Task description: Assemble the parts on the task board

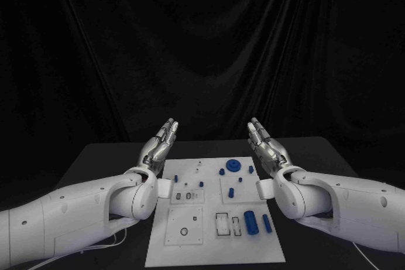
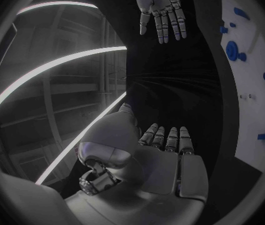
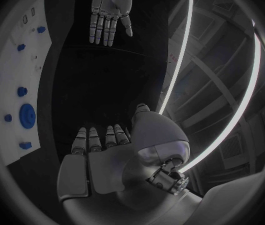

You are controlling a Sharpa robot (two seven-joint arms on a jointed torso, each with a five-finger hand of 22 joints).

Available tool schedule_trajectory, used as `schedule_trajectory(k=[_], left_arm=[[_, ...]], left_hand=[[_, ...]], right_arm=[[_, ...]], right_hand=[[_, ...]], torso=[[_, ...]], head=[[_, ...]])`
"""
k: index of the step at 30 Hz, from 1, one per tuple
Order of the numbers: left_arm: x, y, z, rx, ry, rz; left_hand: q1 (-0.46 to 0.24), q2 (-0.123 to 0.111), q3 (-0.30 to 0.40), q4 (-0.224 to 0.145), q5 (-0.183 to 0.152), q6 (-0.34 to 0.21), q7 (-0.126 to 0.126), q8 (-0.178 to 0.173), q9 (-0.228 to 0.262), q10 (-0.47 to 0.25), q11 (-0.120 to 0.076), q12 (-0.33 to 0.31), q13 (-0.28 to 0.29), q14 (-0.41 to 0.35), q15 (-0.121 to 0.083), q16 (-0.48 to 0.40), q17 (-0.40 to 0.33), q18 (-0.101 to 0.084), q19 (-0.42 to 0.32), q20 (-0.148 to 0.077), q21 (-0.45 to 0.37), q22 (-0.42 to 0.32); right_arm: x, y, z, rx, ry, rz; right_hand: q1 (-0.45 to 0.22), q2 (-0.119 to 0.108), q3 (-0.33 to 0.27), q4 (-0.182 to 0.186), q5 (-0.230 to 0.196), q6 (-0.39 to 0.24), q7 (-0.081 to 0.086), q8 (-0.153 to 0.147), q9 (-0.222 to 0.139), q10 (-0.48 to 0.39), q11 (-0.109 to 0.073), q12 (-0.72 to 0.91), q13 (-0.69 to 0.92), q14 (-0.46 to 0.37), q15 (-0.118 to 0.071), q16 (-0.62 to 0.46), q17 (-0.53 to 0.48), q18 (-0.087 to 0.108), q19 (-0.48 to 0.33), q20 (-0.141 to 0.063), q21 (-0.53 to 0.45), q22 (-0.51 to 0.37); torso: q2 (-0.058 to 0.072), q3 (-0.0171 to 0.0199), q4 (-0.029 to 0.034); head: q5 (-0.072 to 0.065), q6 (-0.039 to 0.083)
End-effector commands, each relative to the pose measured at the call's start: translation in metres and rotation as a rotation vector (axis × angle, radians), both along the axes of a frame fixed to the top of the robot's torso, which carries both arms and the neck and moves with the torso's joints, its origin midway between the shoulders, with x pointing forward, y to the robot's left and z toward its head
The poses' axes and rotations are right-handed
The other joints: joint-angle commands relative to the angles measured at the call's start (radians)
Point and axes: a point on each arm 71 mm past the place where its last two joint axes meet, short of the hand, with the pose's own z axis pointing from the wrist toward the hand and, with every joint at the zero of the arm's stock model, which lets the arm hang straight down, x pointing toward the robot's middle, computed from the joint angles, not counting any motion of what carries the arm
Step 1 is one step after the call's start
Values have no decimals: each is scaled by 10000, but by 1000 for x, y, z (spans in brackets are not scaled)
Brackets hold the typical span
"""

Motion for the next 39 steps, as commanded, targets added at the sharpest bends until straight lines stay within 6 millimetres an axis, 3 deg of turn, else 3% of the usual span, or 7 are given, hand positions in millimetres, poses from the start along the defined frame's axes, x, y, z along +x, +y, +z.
schedule_trajectory(k=[1, 11, 18, 23, 26, 29, 39], left_arm=[[-1, -4, 17, -2247, -1594, -1102], [-1, -3, 20, -2961, -1949, -1539], [3, 8, 16, -3098, -1615, -1813], [3, 16, 15, -3135, -1483, -2009], [2, 22, 16, -2933, -1608, -2199], [-1, 27, 17, -2627, -1778, -2297], [-16, 43, 30, -2079, -2246, -2311]], left_hand=[[59, 1, -29, -1, 23, -27, 24, 6, -5, 30, -62, -36, -16, -4, -240, -35, -10, 114, -27, -280, -35, -17], [116, -14, -13, -15, 47, 7, 118, 16, 4, 30, 63, -36, -16, -4, -119, -35, -10, 105, -27, -163, -35, -17], [445, -38, 90, -14, 335, 163, 221, 35, 24, 30, 378, -36, -16, -4, 80, -35, -10, 124, -27, 61, -35, -17], [964, -68, 274, -21, 1091, 597, 661, 109, 82, 30, 698, -36, -16, -4, 398, -35, -10, 147, -27, 395, -35, -17], [1247, -89, 357, 8, 1357, 570, 723, 86, 70, 30, 771, -36, -16, -4, 662, -35, -10, 459, -27, 992, -35, -17], [1352, -124, 357, -5, 1388, 481, 677, 72, 59, 30, 784, -36, -16, -4, 685, -35, -10, 778, -27, 1549, -35, -17], [2057, -358, 450, -5, 1908, 372, 532, 55, 45, 71, 1204, -23, -2, -4, 1134, -35, -10, 1209, -16, 2351, -24, -7]], right_arm=[[0, 3, 3, 902, -61, 488], [0, 3, 3, 902, -61, 488], [3, -6, 2, 887, 175, 543], [10, -7, 9, 890, 240, 858], [17, -9, 18, 684, 105, 1097], [26, -14, 33, 249, -181, 1377], [59, -24, 107, -2934, -1158, 2830]], right_hand=[[63, 4, -59, -16, 19, 12, -38, -5, -10, 1, -51, -50, -14, -3, -2567, -45, -16, 54, -1, -1347, -57, -13], [163, -72, -56, -35, 17, 91, 224, 18, 11, 1, 199, -50, -14, -3, -2362, -45, -16, 56, -1, -1136, -57, -13], [370, -137, -4, -31, 16, 225, 584, 50, 40, 1, 568, -50, -14, -3, -1962, -45, -16, 51, -1, -597, -57, -13], [612, -238, 37, -36, 40, 556, 1219, 136, 105, 9, 1288, -39, -7, -3, -975, -45, -16, 75, -1, 379, -57, -13], [1033, -391, 108, -60, 149, 991, 1593, 314, 182, 137, 1734, 135, 73, -3, 863, -45, -16, -205, 136, 1668, 82, 93], [1499, -561, 141, -50, 229, 1455, 1829, 523, 249, 318, 2562, 445, 153, 158, 1563, 162, 103, -257, 661, 2301, 456, 306], [2848, -1175, 251, -55, 271, 3454, 2427, 1164, 487, 1855, 3840, 2389, 422, 5505, 2409, 2237, 1260, -87, 5770, 3217, 2669, 1129]], torso=[[1, 2, 3], [1, 2, 3], [2, -3, 1], [0, -7, 10], [1, -6, 6], [7, -7, -7], [47, -18, 3]], head=[[0, 1], [0, 1], [-17, -387], [-9, -834], [26, -1052], [35, -1250], [-132, -1567]])
